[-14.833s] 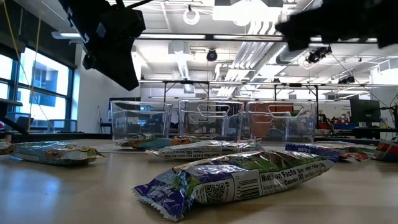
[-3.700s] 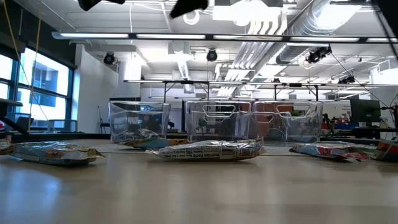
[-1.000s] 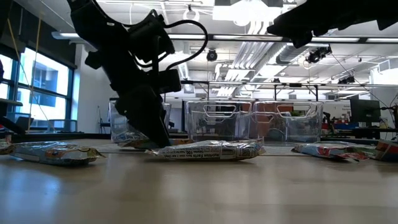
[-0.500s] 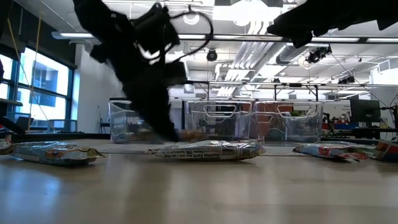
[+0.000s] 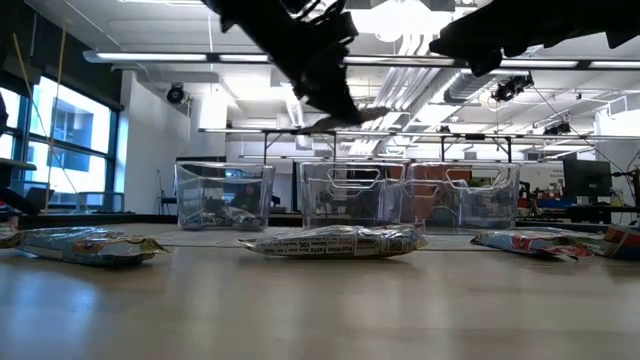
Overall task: Pick and place Granola Bars by type
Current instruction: Put the yellow granola bar into the middle transparent bin
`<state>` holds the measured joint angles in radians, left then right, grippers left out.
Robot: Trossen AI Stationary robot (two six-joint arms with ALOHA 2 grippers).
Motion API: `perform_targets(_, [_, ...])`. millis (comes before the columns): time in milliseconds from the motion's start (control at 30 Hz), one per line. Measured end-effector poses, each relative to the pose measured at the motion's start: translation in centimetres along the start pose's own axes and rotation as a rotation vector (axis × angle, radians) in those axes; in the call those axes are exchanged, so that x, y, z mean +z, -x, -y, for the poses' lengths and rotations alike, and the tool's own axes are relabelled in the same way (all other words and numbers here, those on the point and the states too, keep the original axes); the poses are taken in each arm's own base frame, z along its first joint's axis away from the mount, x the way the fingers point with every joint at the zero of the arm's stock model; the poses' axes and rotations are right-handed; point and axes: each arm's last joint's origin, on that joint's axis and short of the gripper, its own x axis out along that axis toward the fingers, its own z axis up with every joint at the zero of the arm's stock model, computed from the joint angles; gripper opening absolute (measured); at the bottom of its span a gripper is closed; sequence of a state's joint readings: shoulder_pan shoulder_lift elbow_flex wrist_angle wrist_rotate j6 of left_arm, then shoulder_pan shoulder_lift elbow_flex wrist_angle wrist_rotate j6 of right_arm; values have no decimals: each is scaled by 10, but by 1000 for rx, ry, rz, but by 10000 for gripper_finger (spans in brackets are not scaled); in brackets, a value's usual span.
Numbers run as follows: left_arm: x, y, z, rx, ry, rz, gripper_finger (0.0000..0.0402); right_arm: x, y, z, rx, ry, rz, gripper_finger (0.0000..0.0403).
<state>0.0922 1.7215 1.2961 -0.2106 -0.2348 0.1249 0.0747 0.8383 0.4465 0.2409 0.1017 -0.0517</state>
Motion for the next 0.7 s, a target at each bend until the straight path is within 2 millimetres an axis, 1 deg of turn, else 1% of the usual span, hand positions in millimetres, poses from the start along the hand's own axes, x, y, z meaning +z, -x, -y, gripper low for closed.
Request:
perform_targets(67, [6,-5,-20,0,39,41,124,0,0,0,0,0,-1,140])
perform_targets(100, [6,-8,-30,-1,56,47,124,0,0,0,0,0,-2,140])
perform_targets(167, [0,-13,-52,-7,87,33,124,-1,0,0,0,1,-6,140])
perform_targets(233, [-4,-24,-71,-11,120,57,124,-1,0,0,1,5,-12,140])
perform_targets(333, [-22,-43,-93,-13,175,15,124,-2,0,0,1,23,-16,140])
perform_targets(467, [-42,-69,-108,15,214,-18,124,-2,0,0,1,29,-20,140])
perform_targets(567, [-54,-82,-112,21,226,-47,124,-2,0,0,1,30,-24,140])
perform_targets(700, [-60,-90,-111,29,222,-67,124,-3,0,0,2,31,-29,140])
